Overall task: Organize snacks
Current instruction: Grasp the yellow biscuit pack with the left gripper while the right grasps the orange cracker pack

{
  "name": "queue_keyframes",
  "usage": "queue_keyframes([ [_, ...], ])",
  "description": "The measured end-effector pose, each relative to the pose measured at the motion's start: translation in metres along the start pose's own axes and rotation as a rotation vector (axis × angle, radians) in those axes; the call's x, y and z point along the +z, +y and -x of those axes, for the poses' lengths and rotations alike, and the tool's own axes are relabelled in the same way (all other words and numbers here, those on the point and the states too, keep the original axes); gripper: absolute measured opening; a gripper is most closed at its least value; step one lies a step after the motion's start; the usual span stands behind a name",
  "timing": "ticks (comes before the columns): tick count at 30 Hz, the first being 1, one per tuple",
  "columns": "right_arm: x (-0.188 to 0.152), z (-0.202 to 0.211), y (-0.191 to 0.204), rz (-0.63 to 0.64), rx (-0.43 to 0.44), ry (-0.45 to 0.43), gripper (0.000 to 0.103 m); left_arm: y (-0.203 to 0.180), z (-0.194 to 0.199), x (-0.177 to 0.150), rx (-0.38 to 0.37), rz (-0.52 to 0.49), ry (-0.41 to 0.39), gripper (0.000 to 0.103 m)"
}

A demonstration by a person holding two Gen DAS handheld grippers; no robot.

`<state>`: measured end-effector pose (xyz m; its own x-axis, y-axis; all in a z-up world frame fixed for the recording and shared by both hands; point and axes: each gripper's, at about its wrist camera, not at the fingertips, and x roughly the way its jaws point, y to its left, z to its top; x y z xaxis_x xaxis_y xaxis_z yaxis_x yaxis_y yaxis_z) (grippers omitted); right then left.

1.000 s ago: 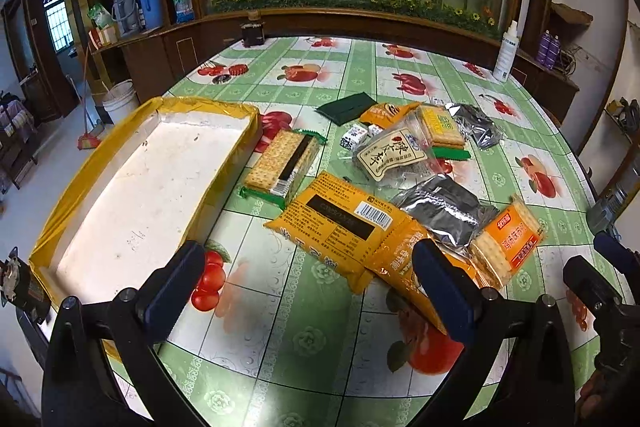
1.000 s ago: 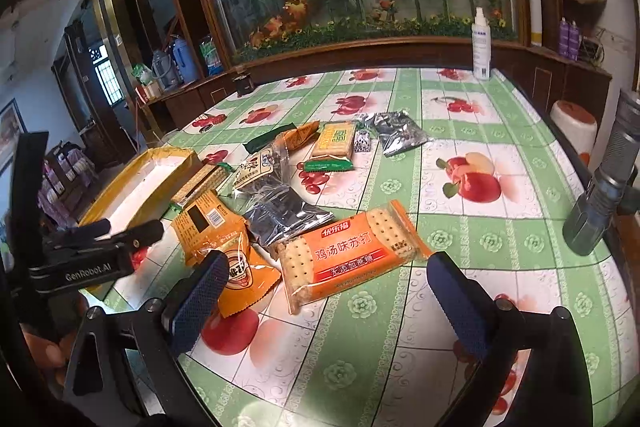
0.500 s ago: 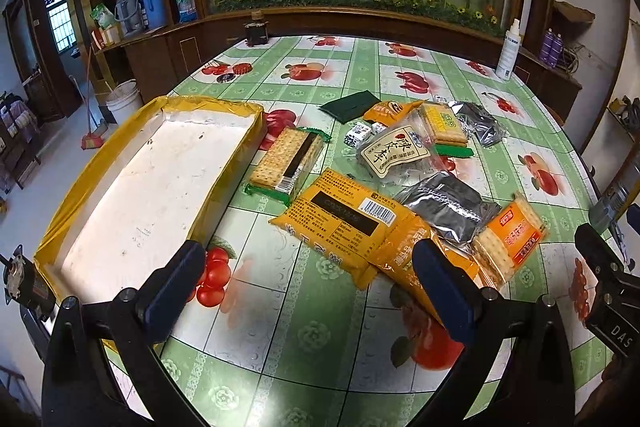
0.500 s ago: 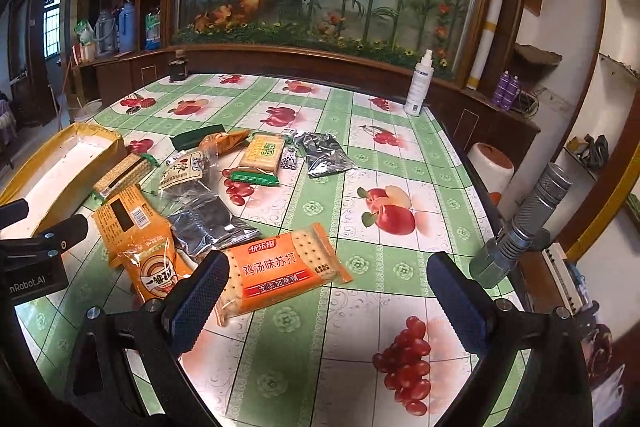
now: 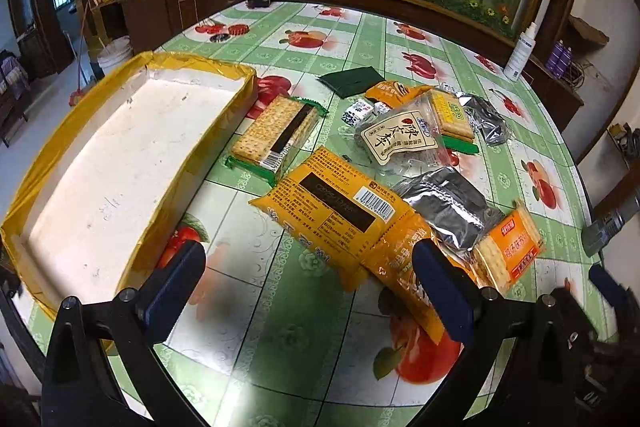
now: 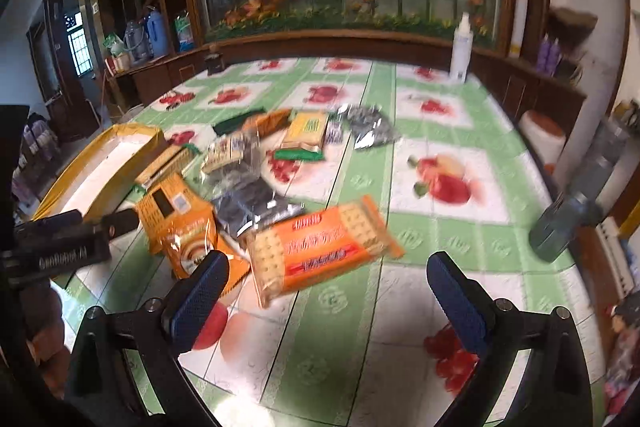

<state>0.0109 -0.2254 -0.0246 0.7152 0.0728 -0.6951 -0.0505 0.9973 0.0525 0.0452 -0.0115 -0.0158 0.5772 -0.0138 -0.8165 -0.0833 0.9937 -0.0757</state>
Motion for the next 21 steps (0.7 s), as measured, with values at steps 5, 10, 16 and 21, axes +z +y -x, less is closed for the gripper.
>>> queue_keyframes([
  [5,-0.010,-0.017,-0.010,-0.065,0.027,0.059,0.101,0.001,-0.041,0.013,-0.093,0.166,0.158,0.103],
  [10,-0.010,-0.028,-0.016,-0.091,0.040,0.082,0.101,-0.006,-0.064,0.025,-0.063,0.264,0.180,0.103],
  [16,-0.002,-0.046,-0.010,-0.101,0.073,0.110,0.101,-0.025,-0.069,0.023,0.001,0.067,0.129,0.097],
  [21,0.006,-0.074,-0.004,-0.076,0.014,0.145,0.101,-0.014,-0.053,0.008,-0.034,-0.102,0.087,0.075],
])
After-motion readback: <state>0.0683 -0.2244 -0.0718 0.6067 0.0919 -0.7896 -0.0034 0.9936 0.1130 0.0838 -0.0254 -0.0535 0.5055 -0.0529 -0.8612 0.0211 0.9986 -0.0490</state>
